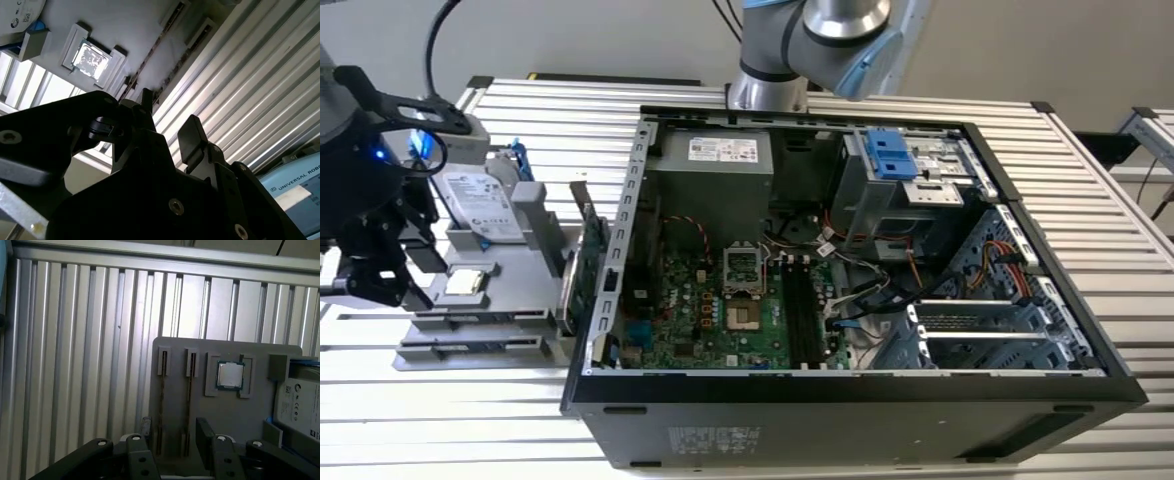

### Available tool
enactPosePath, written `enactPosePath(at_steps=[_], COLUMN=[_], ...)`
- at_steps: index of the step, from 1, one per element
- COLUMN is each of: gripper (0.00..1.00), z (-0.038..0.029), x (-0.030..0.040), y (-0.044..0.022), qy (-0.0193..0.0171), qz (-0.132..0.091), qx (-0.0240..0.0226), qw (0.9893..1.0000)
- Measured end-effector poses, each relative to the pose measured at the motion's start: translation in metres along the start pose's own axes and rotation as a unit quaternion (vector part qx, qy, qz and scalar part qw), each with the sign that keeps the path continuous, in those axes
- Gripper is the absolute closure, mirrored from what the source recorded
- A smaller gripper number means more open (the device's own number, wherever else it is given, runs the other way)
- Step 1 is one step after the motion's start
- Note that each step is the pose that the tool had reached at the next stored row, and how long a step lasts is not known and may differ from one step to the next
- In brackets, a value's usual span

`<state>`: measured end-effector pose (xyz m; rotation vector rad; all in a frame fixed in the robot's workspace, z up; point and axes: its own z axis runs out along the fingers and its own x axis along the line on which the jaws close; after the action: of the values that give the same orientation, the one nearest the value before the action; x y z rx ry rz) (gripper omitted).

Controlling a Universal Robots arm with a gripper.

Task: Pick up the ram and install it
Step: 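Pick up the ram and move it above insertion slot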

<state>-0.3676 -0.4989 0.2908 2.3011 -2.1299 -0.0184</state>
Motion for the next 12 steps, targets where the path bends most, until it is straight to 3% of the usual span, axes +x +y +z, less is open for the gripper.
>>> enactPosePath(at_steps=[12], gripper=[0.0], z=[0.0118], x=[0.0], y=[-0.0002], qy=[0.0019], qz=[0.0], qx=[-0.0001], qw=[1.0])
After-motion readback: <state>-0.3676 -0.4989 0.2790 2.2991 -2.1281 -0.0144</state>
